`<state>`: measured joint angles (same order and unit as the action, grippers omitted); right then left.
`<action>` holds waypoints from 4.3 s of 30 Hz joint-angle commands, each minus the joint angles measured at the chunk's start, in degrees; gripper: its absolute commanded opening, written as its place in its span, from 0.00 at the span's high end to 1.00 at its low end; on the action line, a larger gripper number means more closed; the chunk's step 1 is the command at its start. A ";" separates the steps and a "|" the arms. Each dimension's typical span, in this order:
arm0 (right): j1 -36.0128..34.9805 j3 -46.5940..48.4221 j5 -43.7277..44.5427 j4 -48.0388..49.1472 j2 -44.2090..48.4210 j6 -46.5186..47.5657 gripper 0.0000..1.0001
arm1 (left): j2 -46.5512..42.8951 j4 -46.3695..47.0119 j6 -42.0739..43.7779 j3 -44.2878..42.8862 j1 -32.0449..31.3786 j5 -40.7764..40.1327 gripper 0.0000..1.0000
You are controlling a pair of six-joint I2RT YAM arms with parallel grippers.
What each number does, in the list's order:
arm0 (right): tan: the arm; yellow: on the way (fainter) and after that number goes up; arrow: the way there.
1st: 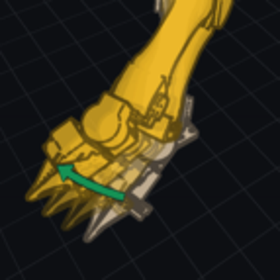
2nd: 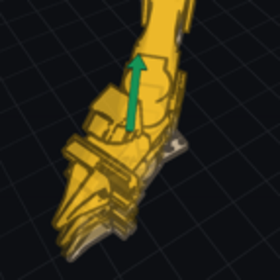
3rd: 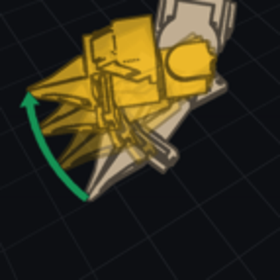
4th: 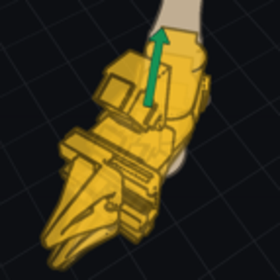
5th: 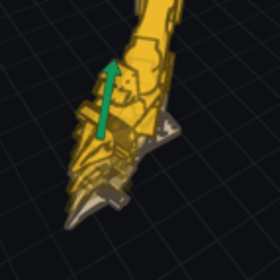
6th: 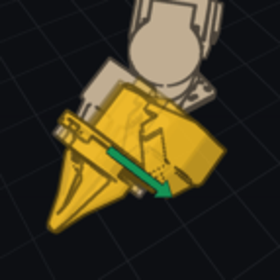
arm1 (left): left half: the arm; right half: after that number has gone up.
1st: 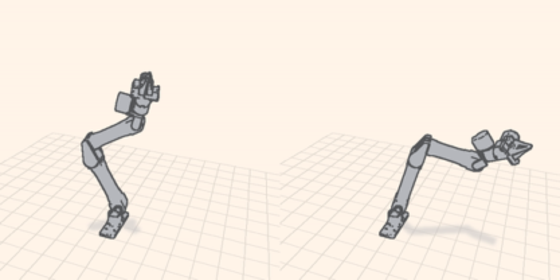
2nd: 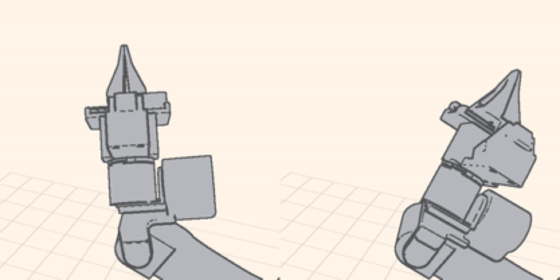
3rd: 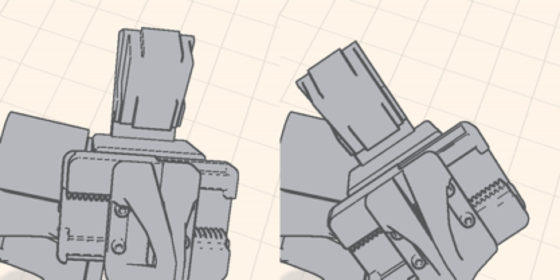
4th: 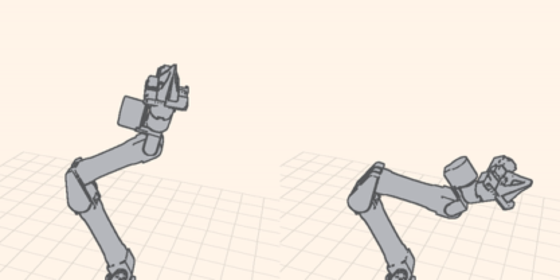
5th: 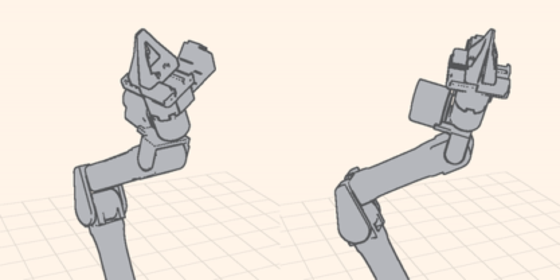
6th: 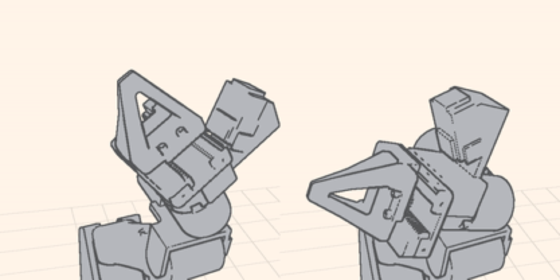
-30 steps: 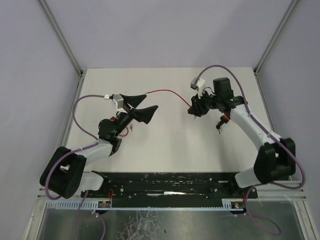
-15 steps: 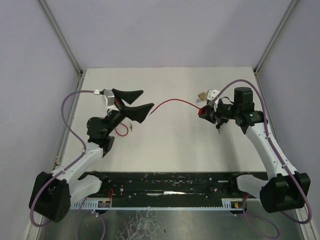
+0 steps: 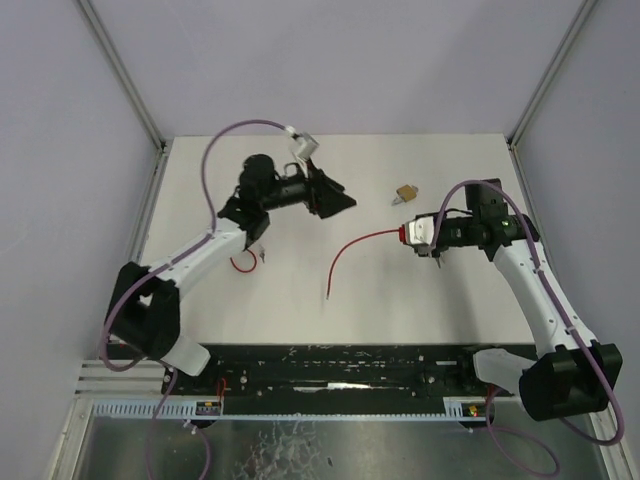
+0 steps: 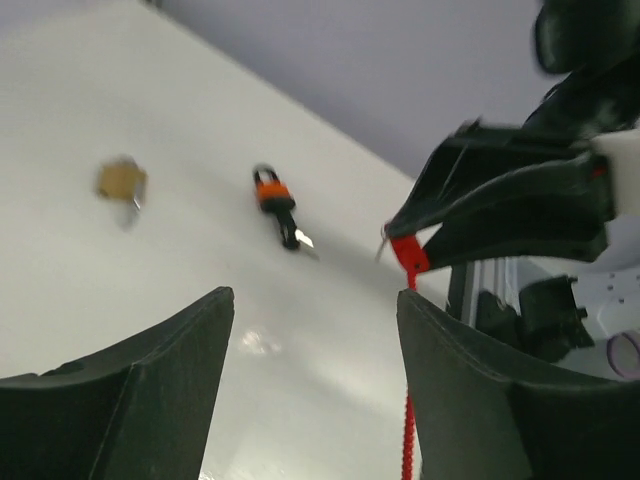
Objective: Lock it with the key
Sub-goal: Pick up the lock from the center of the board, then lock the lock.
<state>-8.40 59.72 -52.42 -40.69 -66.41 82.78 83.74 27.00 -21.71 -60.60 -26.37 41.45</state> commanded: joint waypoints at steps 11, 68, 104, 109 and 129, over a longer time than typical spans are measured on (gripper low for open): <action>0.08 -6.72 -1.16 1.02 3.56 21.95 1.00 | 16.21 -13.19 0.70 -10.38 -10.22 11.36 0.37; 8.14 -7.98 -30.36 27.25 5.43 -51.27 0.16 | -2.77 14.52 30.97 15.47 -15.62 0.15 1.00; 0.67 -5.50 -26.47 18.73 1.29 -45.65 0.52 | -0.30 12.03 30.13 13.19 -16.80 3.40 0.99; 0.67 -5.15 -27.68 18.08 1.21 -45.25 0.68 | -0.31 12.02 29.98 13.11 -16.79 2.97 0.99; 3.47 4.29 -21.05 3.02 -1.34 -39.31 0.99 | -6.81 16.34 28.09 19.13 -15.66 -4.63 0.41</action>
<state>-6.44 59.79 -74.22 -33.52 -67.94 40.95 80.38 37.63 6.02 -43.88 -42.68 39.16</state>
